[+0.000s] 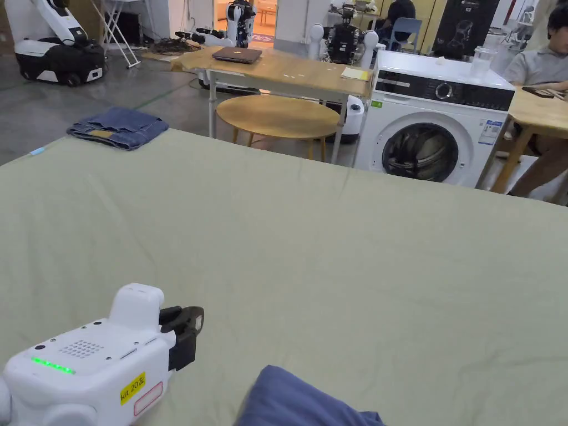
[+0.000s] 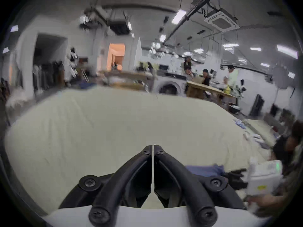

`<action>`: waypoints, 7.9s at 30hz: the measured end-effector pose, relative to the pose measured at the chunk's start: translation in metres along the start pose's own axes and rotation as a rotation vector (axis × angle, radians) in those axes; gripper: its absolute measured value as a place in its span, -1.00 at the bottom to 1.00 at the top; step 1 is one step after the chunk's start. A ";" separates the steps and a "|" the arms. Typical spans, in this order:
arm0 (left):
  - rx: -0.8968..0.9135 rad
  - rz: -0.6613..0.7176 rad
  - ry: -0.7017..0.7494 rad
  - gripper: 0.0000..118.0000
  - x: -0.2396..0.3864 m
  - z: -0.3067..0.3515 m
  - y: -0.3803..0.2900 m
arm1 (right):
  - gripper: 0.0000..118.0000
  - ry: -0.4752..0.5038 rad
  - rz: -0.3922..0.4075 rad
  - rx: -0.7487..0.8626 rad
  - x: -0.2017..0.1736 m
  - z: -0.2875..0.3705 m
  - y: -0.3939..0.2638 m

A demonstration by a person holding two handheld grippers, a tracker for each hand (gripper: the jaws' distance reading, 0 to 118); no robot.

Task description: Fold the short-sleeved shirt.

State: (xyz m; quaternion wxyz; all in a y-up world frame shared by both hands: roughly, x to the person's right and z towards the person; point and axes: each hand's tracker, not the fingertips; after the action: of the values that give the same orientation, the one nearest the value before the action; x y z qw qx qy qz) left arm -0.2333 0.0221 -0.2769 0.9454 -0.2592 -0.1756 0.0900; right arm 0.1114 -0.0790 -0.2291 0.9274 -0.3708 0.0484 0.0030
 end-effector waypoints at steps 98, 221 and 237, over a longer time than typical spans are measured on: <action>-0.549 0.282 0.367 -0.12 -0.317 0.098 0.117 | -1.00 -0.062 0.056 0.294 -0.007 0.014 0.105; 0.459 -0.211 0.289 0.35 0.050 -0.055 0.046 | 0.69 -0.114 -0.281 0.486 0.062 0.037 0.162; 0.461 -0.212 0.303 0.35 0.053 -0.054 0.046 | 0.69 -0.201 -0.237 0.463 0.052 0.035 0.165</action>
State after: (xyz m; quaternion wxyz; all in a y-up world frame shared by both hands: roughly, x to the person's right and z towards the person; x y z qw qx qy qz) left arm -0.1678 0.0499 -0.3293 0.9990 -0.0284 -0.0334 -0.0112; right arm 0.1591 0.0631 -0.3227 0.9815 -0.1501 -0.0882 -0.0796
